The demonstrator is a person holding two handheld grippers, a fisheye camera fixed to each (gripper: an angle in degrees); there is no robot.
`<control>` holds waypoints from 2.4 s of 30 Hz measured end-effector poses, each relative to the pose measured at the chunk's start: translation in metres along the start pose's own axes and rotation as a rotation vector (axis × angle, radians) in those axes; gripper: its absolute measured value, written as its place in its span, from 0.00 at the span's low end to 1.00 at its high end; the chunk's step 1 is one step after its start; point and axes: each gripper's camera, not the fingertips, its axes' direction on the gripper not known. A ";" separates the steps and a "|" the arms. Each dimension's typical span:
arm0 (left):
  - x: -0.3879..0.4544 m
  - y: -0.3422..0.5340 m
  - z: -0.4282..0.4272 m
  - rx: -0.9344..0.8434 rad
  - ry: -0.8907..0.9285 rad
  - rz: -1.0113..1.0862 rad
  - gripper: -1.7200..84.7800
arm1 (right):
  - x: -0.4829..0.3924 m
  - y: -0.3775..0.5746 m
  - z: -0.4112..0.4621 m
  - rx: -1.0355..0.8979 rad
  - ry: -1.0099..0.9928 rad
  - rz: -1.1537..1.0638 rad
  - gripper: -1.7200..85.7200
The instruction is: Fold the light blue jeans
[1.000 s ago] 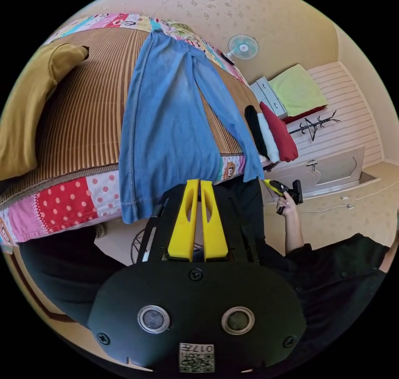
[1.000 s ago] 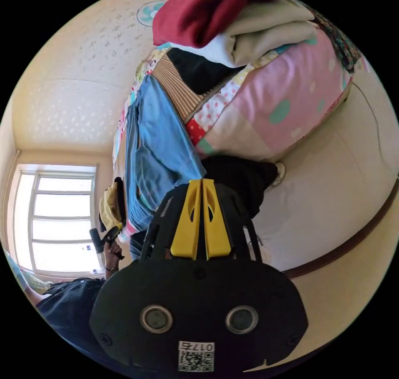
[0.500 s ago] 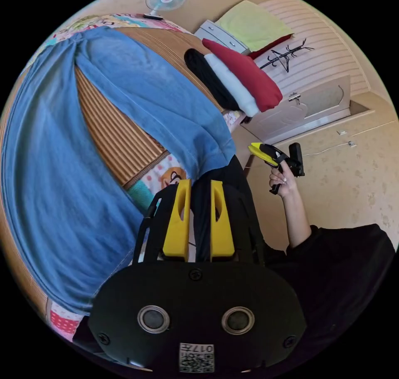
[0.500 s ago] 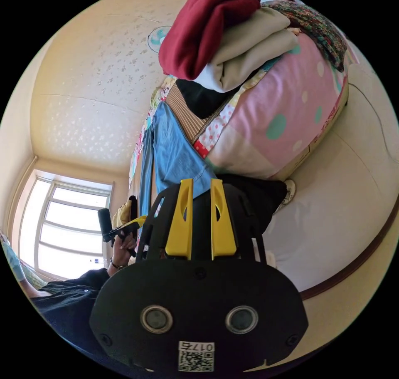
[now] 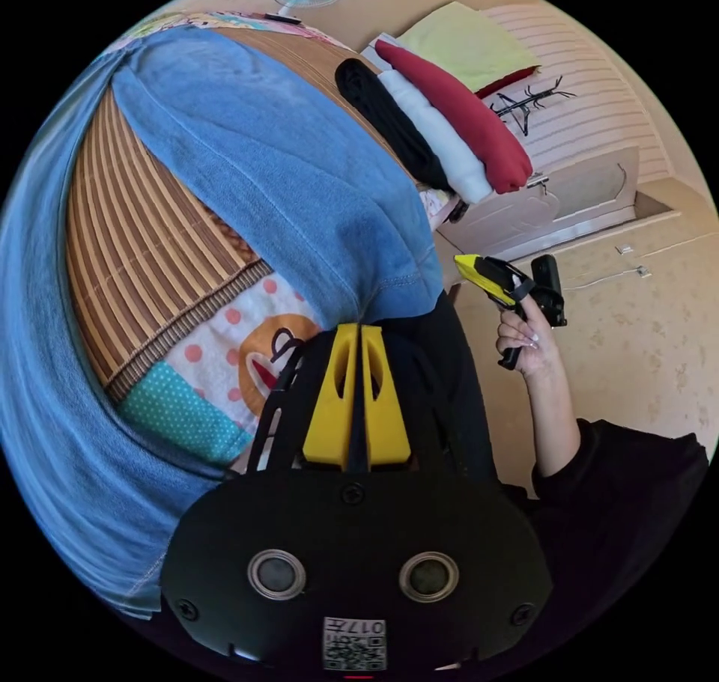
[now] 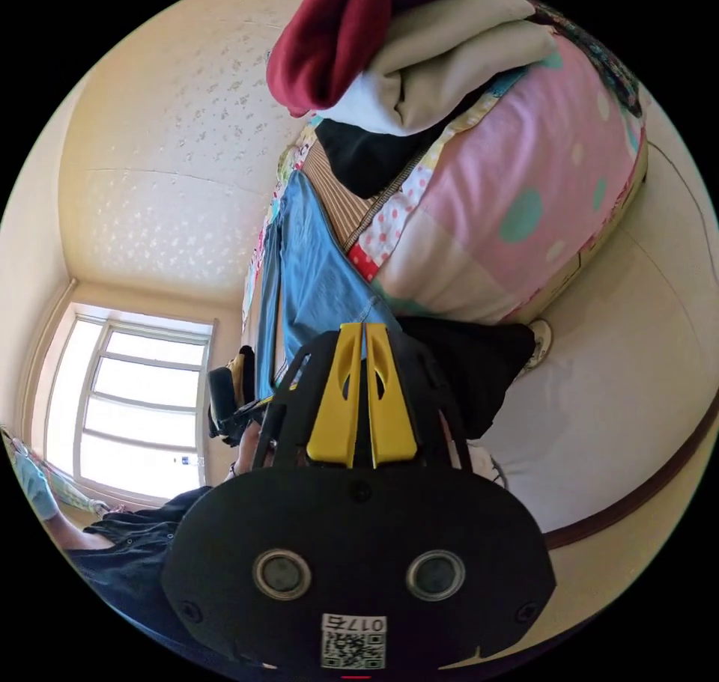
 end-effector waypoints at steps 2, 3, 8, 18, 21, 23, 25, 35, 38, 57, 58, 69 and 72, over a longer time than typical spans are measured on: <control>-0.001 0.014 -0.013 0.060 0.094 0.030 0.01 | 0.003 0.004 -0.014 0.038 -0.049 -0.012 0.04; -0.002 0.019 -0.017 0.084 0.106 0.029 0.01 | 0.007 0.006 -0.021 0.056 -0.071 -0.018 0.05; -0.019 0.060 -0.034 0.198 -0.051 -0.088 0.07 | 0.038 0.009 -0.026 0.029 -0.075 0.047 0.11; -0.038 0.081 -0.005 0.267 0.051 -0.193 0.12 | 0.074 -0.005 -0.010 -0.034 -0.111 0.109 0.17; -0.036 0.067 0.002 0.236 -0.005 -0.191 0.10 | 0.082 -0.012 -0.013 -0.022 -0.116 0.119 0.12; -0.041 0.060 0.005 0.200 0.028 -0.170 0.05 | 0.082 -0.014 -0.014 -0.036 -0.129 0.094 0.07; -0.043 0.063 0.000 0.209 0.173 -0.098 0.03 | 0.079 -0.012 -0.024 -0.013 -0.161 0.069 0.06; -0.030 0.157 -0.068 0.261 0.153 -0.166 0.01 | 0.059 0.016 -0.078 -0.090 0.017 -0.081 0.03; -0.036 0.161 -0.087 0.301 0.151 -0.187 0.01 | 0.026 0.034 -0.082 -0.008 0.077 -0.176 0.03; -0.107 0.172 -0.222 0.526 0.564 -0.153 0.18 | -0.213 0.122 0.077 -0.487 -0.232 -0.994 0.03; -0.112 0.175 -0.226 0.535 0.546 -0.156 0.16 | -0.217 0.124 0.087 -0.526 -0.229 -1.019 0.03; -0.134 0.186 -0.233 0.444 0.384 -0.081 0.02 | -0.211 -0.058 0.156 -0.609 -0.211 -0.739 0.11; -0.146 0.187 -0.233 0.438 0.425 -0.076 0.02 | -0.211 -0.138 0.221 -0.538 0.005 -0.660 0.12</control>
